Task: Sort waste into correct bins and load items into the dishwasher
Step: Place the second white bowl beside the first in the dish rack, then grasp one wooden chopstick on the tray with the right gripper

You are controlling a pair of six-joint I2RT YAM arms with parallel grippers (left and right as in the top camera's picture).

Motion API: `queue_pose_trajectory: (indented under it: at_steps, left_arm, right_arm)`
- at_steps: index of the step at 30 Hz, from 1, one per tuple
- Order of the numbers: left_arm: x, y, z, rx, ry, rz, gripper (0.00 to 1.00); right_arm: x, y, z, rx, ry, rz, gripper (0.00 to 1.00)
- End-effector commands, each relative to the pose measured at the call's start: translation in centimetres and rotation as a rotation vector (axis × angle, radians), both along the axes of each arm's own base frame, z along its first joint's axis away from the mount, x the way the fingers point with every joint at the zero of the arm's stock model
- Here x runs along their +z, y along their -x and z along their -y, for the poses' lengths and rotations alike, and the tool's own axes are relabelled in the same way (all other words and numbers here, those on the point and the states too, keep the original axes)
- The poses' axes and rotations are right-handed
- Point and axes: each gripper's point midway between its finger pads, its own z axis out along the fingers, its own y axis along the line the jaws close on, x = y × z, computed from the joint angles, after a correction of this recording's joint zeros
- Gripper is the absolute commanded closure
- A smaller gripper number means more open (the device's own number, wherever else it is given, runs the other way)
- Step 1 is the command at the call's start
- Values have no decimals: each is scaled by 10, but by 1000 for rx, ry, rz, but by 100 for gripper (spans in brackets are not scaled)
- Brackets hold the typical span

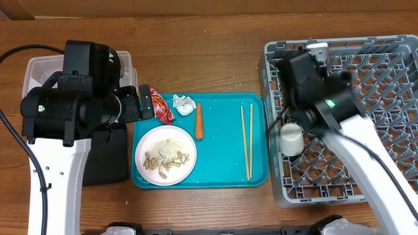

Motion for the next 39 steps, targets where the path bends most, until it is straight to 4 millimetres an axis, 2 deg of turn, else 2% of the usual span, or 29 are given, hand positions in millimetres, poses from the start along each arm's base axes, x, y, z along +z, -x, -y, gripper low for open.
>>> queue_pose_trajectory:
  at_steps: [1,3,5,6,9,14,18,22,25,27,33,39]
  left_arm:
    - [4,0,-3,14,-2,14,0]
    - [4,0,-3,14,-2,14,0]
    - [4,0,-3,14,-2,14,0]
    - [4,0,-3,14,-2,14,0]
    - [4,0,-3,14,-2,14,0]
    - [4,0,-3,14,-2,14,0]
    - [4,0,-3,14,-2,14,0]
    - [4,0,-3,14,-2,14,0]
    - [4,0,-3,14,-2,14,0]
    - [4,0,-3,14,-2,14,0]
    - [4,0,-3,14,-2,14,0]
    - [4,0,-3,14,-2,14,0]
  right_arm:
    - [6,34,-100,352,-505,-132,0]
    - [17,57,-132,485,-676,-196,0]
    - [21,66,-144,541,-746,-230,0]
    - [16,65,-143,526,-740,-243,3]
    - [-22,60,-135,361,-722,-322,10]
    - [-95,63,-147,205,-620,-473,33]
    - [-143,56,-144,106,-445,-507,34]
    - [-180,51,-154,91,-395,-558,36]
    - [-203,48,-154,71,-365,-588,38]
    - [-214,45,-153,55,-356,-603,44]
    - [-238,41,-149,28,-339,-634,47]
    - [-258,45,-146,9,-308,-681,49]
